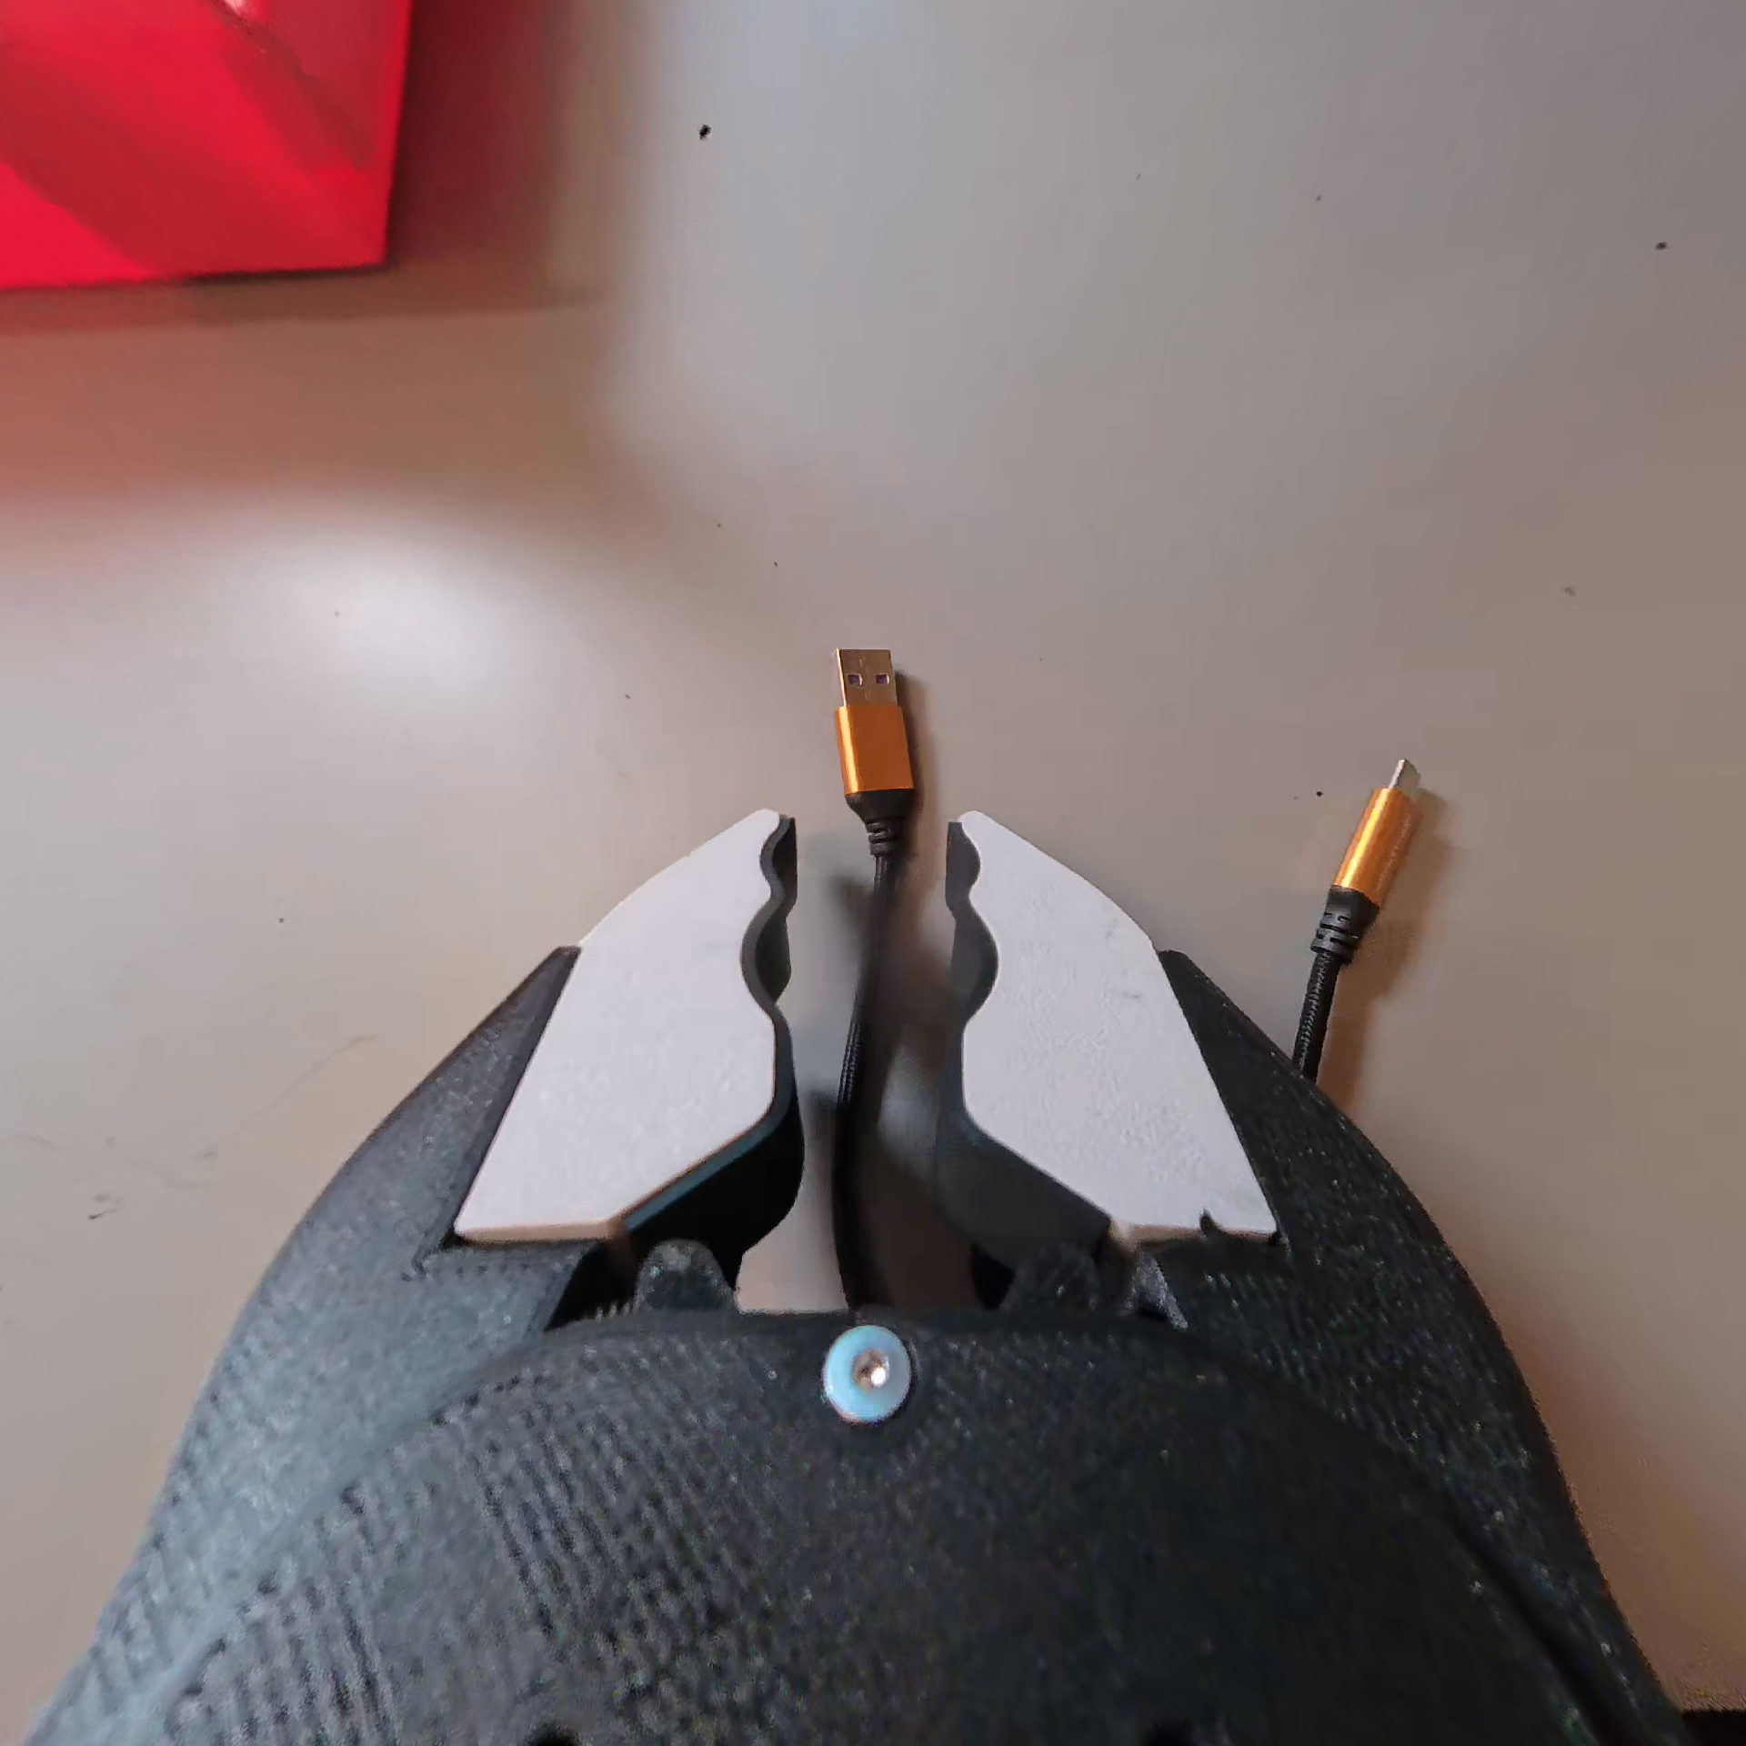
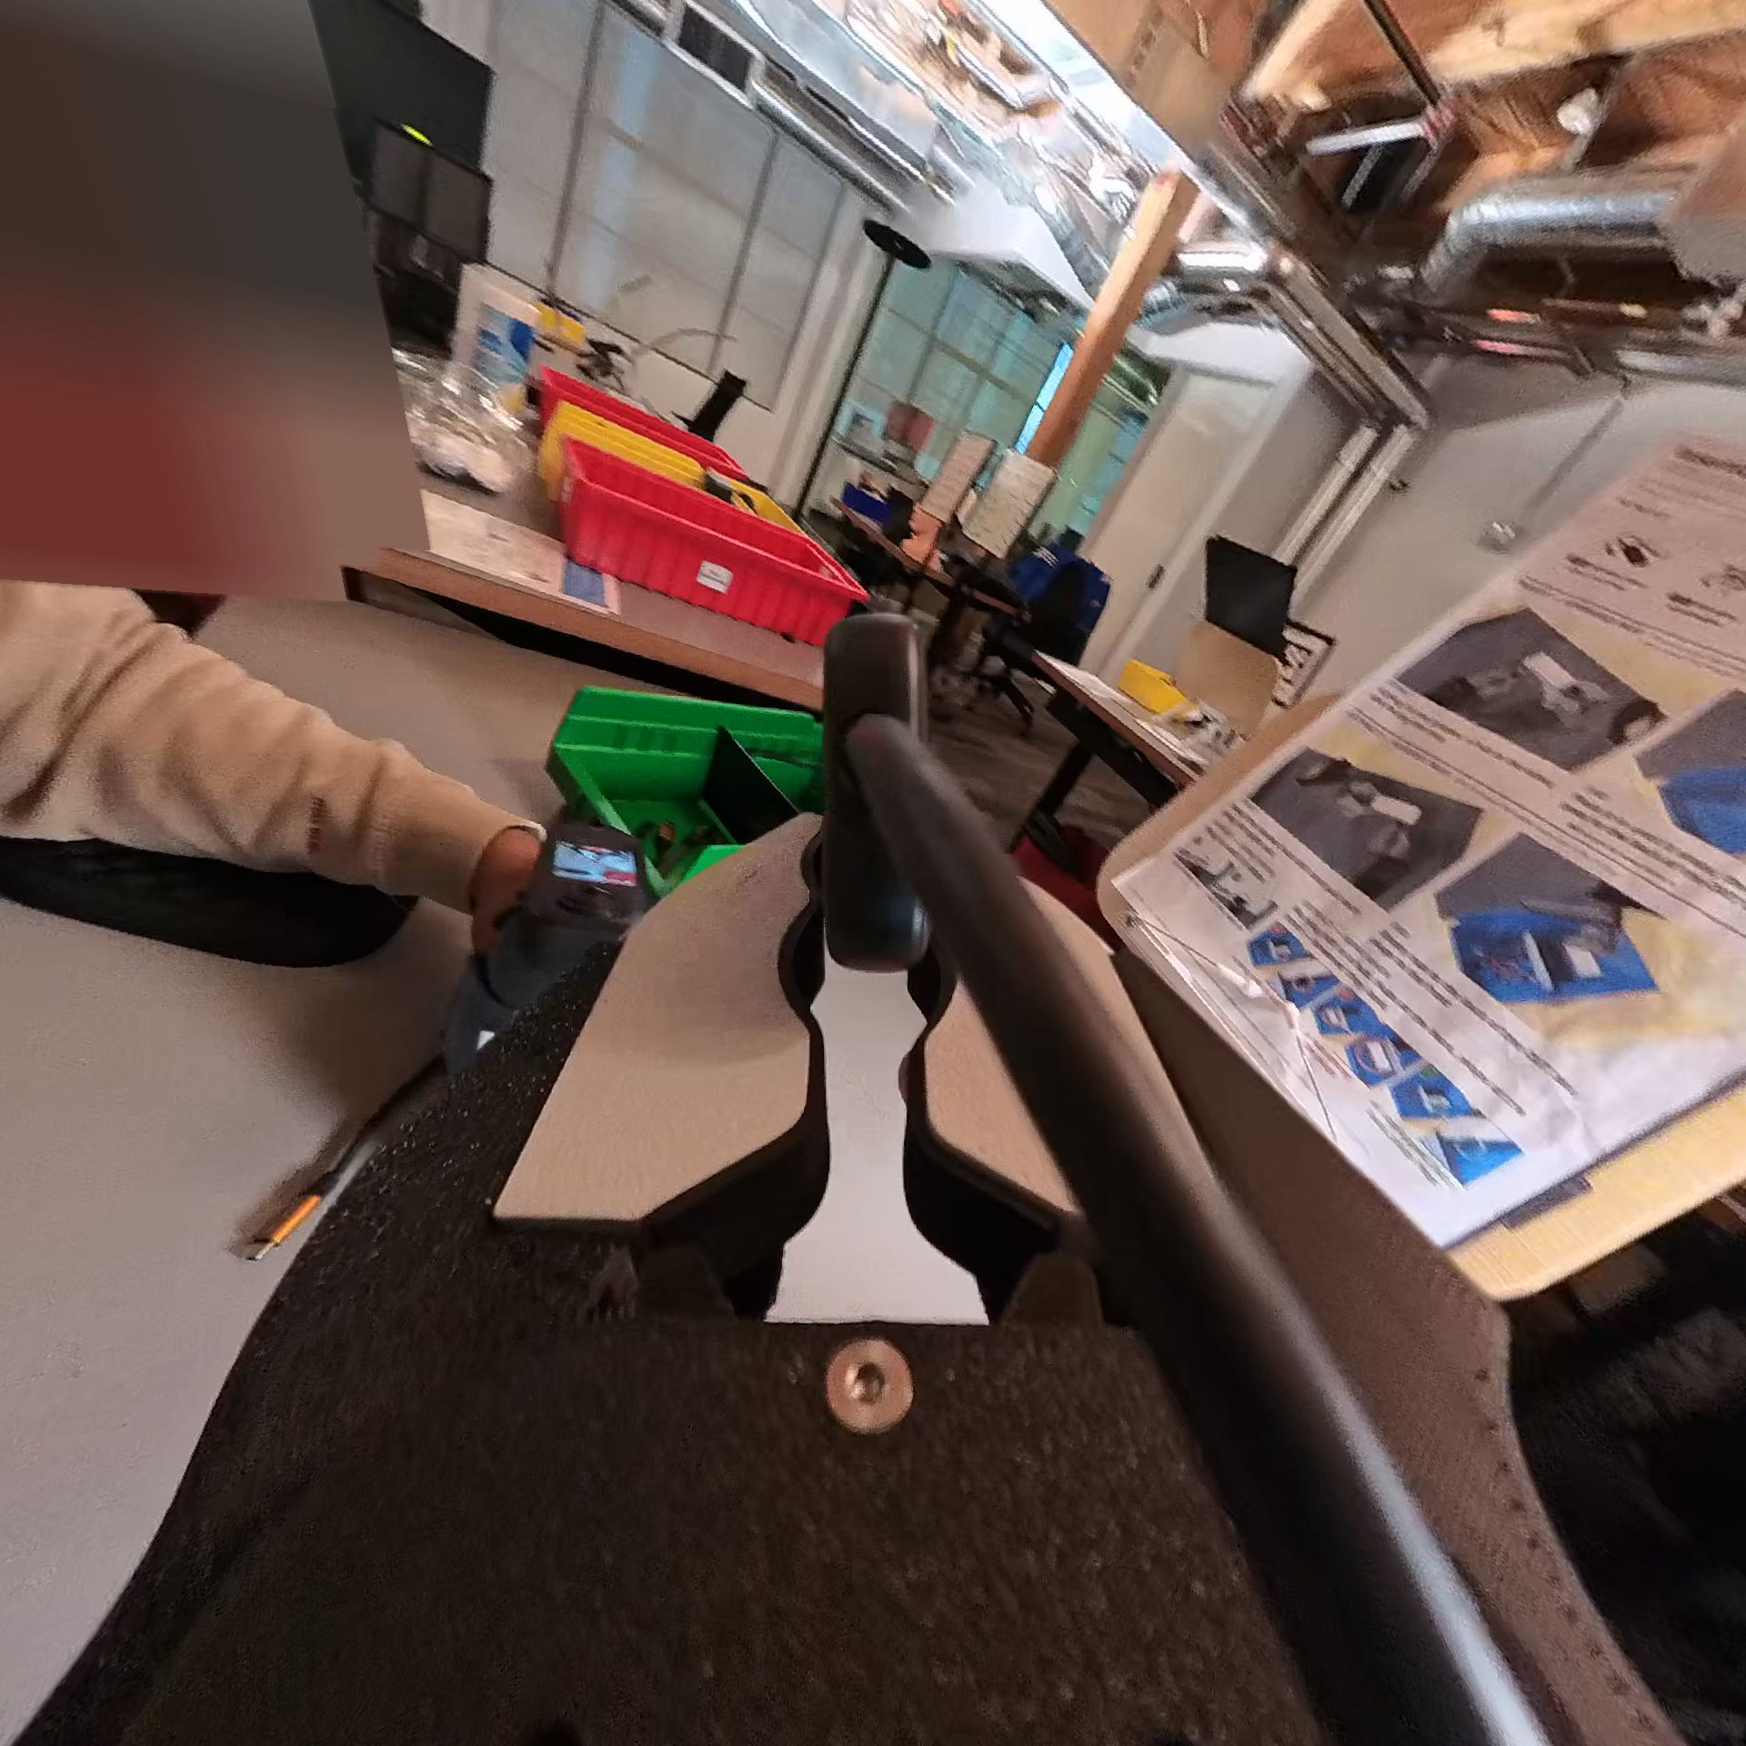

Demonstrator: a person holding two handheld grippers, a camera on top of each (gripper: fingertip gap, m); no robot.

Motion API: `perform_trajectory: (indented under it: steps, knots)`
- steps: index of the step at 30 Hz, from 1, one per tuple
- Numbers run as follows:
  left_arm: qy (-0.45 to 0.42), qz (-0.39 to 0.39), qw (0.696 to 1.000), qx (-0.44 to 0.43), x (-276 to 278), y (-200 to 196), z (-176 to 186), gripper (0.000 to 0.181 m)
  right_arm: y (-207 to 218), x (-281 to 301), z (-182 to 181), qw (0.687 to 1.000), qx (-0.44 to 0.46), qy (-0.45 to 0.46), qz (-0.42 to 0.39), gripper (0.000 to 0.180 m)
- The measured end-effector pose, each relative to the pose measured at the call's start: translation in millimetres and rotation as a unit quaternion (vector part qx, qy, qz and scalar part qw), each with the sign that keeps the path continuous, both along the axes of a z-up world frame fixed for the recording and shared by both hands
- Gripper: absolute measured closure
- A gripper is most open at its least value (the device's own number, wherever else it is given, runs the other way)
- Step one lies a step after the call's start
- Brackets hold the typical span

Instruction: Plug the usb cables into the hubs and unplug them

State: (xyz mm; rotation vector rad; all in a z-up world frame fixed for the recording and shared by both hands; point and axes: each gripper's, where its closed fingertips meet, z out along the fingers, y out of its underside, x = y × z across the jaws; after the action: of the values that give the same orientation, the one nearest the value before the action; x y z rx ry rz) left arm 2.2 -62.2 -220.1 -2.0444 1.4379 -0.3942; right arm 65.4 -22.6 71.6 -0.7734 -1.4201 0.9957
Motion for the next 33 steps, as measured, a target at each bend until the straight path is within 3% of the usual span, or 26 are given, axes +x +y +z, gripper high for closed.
perform_trajectory:
  steps: [11, 14, 18, 21, 26, 33]
  knots:
    - [-0.012, 0.024, 1.000, -0.006, 1, 5, -3, 0.153, -17, 0, -7, 0.998, 0.015, 0.007, 0.066, 0.166]
    - [-0.017, 0.035, 0.999, 0.005, 0, 11, -3, 0.168, -17, -4, -11, 0.998, 0.017, -0.002, 0.062, 0.166]
    - [-0.021, 0.034, 0.998, 0.046, -5, 20, 2, 0.170, -15, -6, -13, 0.998, 0.020, -0.010, 0.053, 0.167]
    - [-0.113, 0.019, 0.989, 0.091, 2, 21, 36, 0.171, -14, -5, -12, 0.999, 0.021, -0.008, 0.048, 0.166]
    - [-0.280, -0.004, 0.944, 0.172, 4, 12, 114, 0.172, -12, 2, -10, 0.999, 0.022, -0.009, 0.048, 0.166]
    - [-0.298, 0.012, 0.921, 0.251, -7, 11, 151, 0.172, -10, 1, -21, 0.998, 0.026, -0.047, 0.044, 0.167]
